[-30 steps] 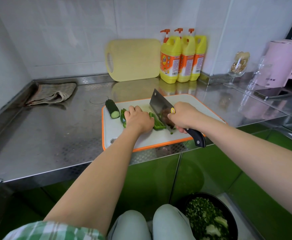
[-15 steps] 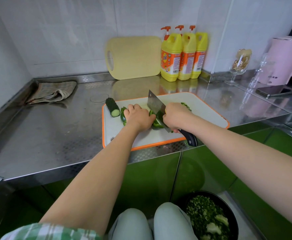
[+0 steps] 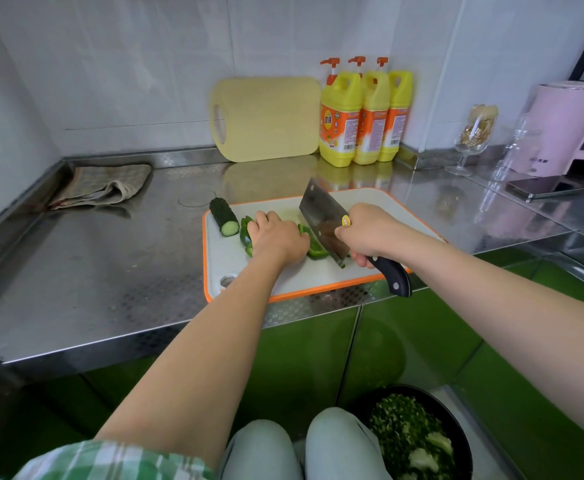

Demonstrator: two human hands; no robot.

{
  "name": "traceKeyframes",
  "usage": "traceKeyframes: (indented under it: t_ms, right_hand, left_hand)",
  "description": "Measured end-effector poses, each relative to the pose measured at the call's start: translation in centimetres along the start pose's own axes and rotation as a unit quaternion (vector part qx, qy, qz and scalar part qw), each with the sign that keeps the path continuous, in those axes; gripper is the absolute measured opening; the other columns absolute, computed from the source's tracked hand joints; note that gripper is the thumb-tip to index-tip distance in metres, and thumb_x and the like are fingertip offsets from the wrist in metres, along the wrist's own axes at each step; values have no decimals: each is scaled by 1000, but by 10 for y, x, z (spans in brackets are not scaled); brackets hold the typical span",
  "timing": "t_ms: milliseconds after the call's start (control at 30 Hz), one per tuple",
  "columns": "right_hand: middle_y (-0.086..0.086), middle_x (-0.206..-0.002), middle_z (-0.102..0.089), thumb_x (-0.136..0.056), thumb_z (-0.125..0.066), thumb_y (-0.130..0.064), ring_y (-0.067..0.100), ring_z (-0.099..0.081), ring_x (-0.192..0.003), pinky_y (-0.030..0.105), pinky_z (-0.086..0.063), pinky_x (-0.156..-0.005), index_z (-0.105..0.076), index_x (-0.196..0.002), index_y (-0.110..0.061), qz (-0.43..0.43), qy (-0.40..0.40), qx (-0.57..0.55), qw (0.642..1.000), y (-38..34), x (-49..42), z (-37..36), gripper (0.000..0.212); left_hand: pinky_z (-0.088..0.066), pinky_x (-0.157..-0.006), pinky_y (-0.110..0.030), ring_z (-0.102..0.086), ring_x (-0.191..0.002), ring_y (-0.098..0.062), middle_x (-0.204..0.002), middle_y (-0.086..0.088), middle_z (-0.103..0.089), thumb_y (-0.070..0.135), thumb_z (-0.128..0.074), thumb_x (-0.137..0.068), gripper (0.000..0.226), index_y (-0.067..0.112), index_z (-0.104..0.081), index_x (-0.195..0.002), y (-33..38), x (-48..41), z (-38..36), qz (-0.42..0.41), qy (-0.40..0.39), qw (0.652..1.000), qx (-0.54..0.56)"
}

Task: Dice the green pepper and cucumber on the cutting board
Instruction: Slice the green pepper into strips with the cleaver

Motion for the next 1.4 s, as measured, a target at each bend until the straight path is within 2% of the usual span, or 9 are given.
traceKeyframes:
  t_ms: [300, 533, 733, 833, 933, 1100, 1167, 1267, 1400]
  right_hand:
    - [10, -50, -60, -91, -46, -4, 21, -53, -46, 24, -46, -52, -61, -66, 0, -16, -16, 63, 998, -2, 3, -10, 29]
    - [3, -31, -50, -91, -44, -2, 21, -50, -39, 21, -43, -45, -57, -57, 0, -8, -42, 79, 996, -9, -2, -11, 36]
    - [12, -53, -57, -87, -53, 1, 24, -53, -47, 28, -50, -56, -65, -75, 4, 1, -24, 77, 997, -14, -9, -17, 18]
    - [9, -62, -52, -88, -53, -2, 19, -50, -49, 27, -48, -50, -59, -84, -1, 22, 2, 41, 999, -24, -9, -18, 8]
    - [11, -57, -56, -84, -59, 0, 21, -53, -50, 32, -56, -67, -70, -88, 4, -27, 2, 40, 999, -19, -7, -18, 12]
    - [13, -53, -58, -89, -54, 0, 22, -53, -44, 27, -49, -53, -60, -74, 2, -27, 16, 57, 998, -9, -12, -15, 16]
    - [15, -60, -63, -86, -58, 0, 26, -57, -50, 30, -53, -60, -59, -68, 1, -23, 24, 49, 998, -7, -10, -11, 18]
    - [19, -80, -71, -83, -64, -1, 30, -62, -66, 35, -58, -75, -69, -83, 6, -18, 21, 16, 999, -8, -8, -2, 8]
    - [11, -50, -62, -87, -50, 0, 25, -55, -46, 30, -53, -57, -63, -68, 3, -3, 4, 21, 1000, -10, -4, 3, 23]
  left_hand:
    - [-24, -101, -44, -29, -124, -36, -137, -18, -39, 41, -31, -99, 50, 8, -58, -126, 0, 0, -1, 1, -1, 1000, -6]
    - [-23, -103, -44, -27, -127, -36, -139, -17, -37, 42, -30, -99, 50, 11, -56, -128, 0, -1, -3, -7, -11, 1000, -15]
    - [-23, -102, -44, -29, -124, -36, -136, -17, -38, 45, -31, -99, 49, 13, -61, -121, -1, -2, -3, -25, -19, 999, -8]
    - [-23, -102, -43, -29, -123, -35, -134, -15, -39, 46, -33, -99, 47, 15, -63, -117, -2, -1, -3, -34, -21, 999, 9]
    - [-23, -101, -42, -30, -121, -34, -133, -13, -38, 45, -34, -99, 45, 15, -62, -116, -3, 2, 1, -42, -8, 998, 35]
    - [-23, -101, -41, -29, -121, -33, -132, -11, -37, 44, -33, -100, 44, 14, -61, -117, -5, 7, 5, -38, 0, 997, 63]
    - [-23, -102, -43, -28, -123, -35, -135, -14, -37, 46, -32, -100, 48, 14, -61, -121, -4, 6, 3, -25, -6, 999, 34]
    - [-23, -103, -44, -27, -126, -37, -140, -18, -35, 47, -29, -101, 52, 13, -59, -127, -1, 4, 1, -5, -10, 1000, 0]
    - [-22, -104, -45, -26, -126, -37, -141, -19, -35, 44, -26, -101, 52, 11, -56, -129, 0, 4, 0, 4, -10, 1000, -10]
Point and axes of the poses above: each hand's wrist, its own x-axis away from the middle knuckle, its own z-axis out of the back of the hand, y = z × x, the point moved 8 cm from there along -x, towards the middle knuckle
